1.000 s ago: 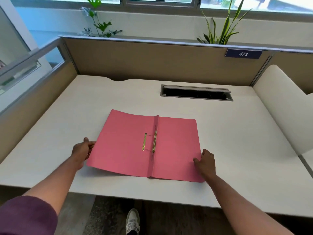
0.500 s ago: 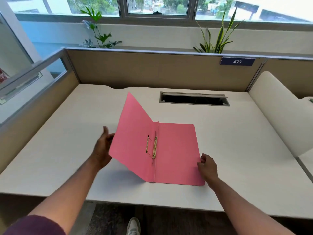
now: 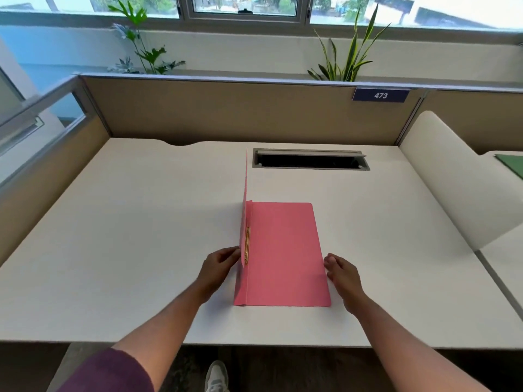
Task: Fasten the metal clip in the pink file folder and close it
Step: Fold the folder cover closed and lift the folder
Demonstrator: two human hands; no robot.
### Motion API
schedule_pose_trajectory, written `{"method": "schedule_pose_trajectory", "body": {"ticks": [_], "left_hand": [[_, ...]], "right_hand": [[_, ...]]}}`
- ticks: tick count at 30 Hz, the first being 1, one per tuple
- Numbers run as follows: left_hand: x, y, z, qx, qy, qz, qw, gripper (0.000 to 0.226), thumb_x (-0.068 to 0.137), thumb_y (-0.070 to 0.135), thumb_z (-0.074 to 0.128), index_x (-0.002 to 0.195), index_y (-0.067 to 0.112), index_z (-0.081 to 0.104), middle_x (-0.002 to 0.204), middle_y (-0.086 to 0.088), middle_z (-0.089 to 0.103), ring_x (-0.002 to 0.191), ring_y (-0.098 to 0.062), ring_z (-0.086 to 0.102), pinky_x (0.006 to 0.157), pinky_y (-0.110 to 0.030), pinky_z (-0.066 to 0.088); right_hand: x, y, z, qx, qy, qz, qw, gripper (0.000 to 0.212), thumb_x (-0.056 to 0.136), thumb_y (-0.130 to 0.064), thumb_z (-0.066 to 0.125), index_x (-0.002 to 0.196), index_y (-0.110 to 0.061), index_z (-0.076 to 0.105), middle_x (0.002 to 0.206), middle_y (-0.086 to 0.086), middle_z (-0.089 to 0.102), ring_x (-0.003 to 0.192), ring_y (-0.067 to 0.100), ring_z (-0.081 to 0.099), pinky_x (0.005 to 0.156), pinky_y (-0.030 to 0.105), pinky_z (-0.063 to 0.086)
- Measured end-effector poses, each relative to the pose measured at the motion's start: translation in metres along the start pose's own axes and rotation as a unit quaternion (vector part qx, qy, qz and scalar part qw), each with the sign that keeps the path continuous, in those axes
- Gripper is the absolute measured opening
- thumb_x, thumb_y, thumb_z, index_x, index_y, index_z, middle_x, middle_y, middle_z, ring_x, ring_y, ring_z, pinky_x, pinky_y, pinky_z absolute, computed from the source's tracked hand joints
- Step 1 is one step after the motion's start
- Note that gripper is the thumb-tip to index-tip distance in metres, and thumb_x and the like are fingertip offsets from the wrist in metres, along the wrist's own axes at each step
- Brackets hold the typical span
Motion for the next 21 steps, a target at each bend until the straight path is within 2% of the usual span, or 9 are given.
{"method": "schedule_pose_trajectory", "body": {"ticks": [1,2,5,9,11,13,17,19,21], "left_hand": [[0.001,-0.003,0.002,0.032,0.008,0.003,0.999,0.036,0.095,0.038,0.061,0.125,0.019,0.067,0.125,0.002,0.069,0.116,-0.012,0.062,0.104,-0.038,0.047],[0.002,-0.007,0.004,0.056,0.017,0.003,0.998,0.038,0.095,0.040,0.061,0.128,0.022,0.065,0.129,0.003,0.067,0.118,-0.012,0.060,0.105,-0.037,0.046],[0.003,-0.015,0.010,0.096,0.029,0.002,0.995,0.045,0.092,0.042,0.063,0.134,0.023,0.060,0.136,0.001,0.061,0.122,-0.017,0.056,0.103,-0.035,0.044],[0.005,-0.016,0.019,0.131,0.037,0.006,0.991,0.051,0.089,0.039,0.069,0.135,0.022,0.057,0.136,-0.002,0.056,0.121,-0.023,0.055,0.098,-0.034,0.046],[0.007,-0.014,0.023,0.155,0.039,0.013,0.987,0.049,0.089,0.034,0.070,0.135,0.020,0.057,0.136,-0.005,0.054,0.118,-0.024,0.057,0.098,-0.035,0.048],[0.010,-0.013,0.027,0.198,0.039,0.021,0.979,0.047,0.089,0.029,0.070,0.134,0.020,0.058,0.134,-0.006,0.052,0.113,-0.023,0.057,0.101,-0.037,0.048],[0.018,-0.020,0.033,0.262,0.046,0.004,0.964,0.049,0.087,0.025,0.071,0.134,0.020,0.059,0.137,-0.005,0.045,0.123,-0.024,0.051,0.111,-0.036,0.041],[0.020,-0.025,0.037,0.299,0.045,-0.007,0.953,0.055,0.084,0.025,0.073,0.136,0.020,0.057,0.140,-0.005,0.041,0.127,-0.025,0.047,0.114,-0.035,0.037],[0.021,-0.029,0.042,0.334,0.038,-0.008,0.942,0.061,0.083,0.024,0.075,0.140,0.021,0.054,0.144,-0.004,0.036,0.128,-0.027,0.043,0.115,-0.035,0.034]], "right_hand": [[0.002,0.004,-0.002,0.026,0.004,0.005,1.000,0.034,0.103,-0.028,0.052,0.087,0.001,0.061,0.085,0.019,0.059,0.082,0.019,0.054,0.113,0.058,0.027],[0.003,0.007,-0.003,0.054,0.010,0.014,0.998,0.035,0.105,-0.032,0.053,0.095,-0.002,0.069,0.093,0.011,0.070,0.088,0.017,0.064,0.093,0.042,0.054],[0.004,0.010,-0.005,0.113,0.016,0.040,0.993,0.034,0.107,-0.039,0.051,0.106,-0.014,0.073,0.115,0.003,0.075,0.108,0.014,0.070,0.095,0.035,0.053],[0.007,0.011,-0.007,0.155,0.007,0.063,0.986,0.053,0.108,-0.049,0.043,0.128,-0.006,0.066,0.123,0.011,0.072,0.119,0.024,0.068,0.106,0.041,0.051],[0.009,0.012,-0.008,0.159,-0.004,0.077,0.984,0.061,0.108,-0.052,0.038,0.134,-0.003,0.063,0.126,0.014,0.072,0.122,0.028,0.067,0.106,0.042,0.051],[0.010,0.012,-0.008,0.142,-0.013,0.088,0.986,0.057,0.108,-0.052,0.038,0.129,-0.007,0.068,0.121,0.012,0.075,0.116,0.030,0.070,0.101,0.042,0.054],[0.010,0.008,-0.010,0.091,-0.002,0.069,0.993,0.034,0.104,-0.035,0.058,0.095,-0.011,0.080,0.093,0.005,0.079,0.083,0.021,0.070,0.079,0.037,0.059],[0.010,0.007,-0.010,0.054,0.000,0.043,0.998,0.021,0.100,-0.024,0.065,0.091,-0.014,0.081,0.091,0.002,0.079,0.082,0.020,0.068,0.086,0.045,0.061],[0.006,0.005,-0.011,0.007,0.016,0.021,1.000,0.013,0.095,-0.017,0.070,0.092,-0.024,0.080,0.096,-0.005,0.079,0.091,0.020,0.072,0.093,0.045,0.061]]}}
Point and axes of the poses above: each hand's wrist, its own x-axis towards the middle knuckle, its own z-axis out of the palm, y = z × x, the point moved 8 cm from there along x, towards the middle knuckle
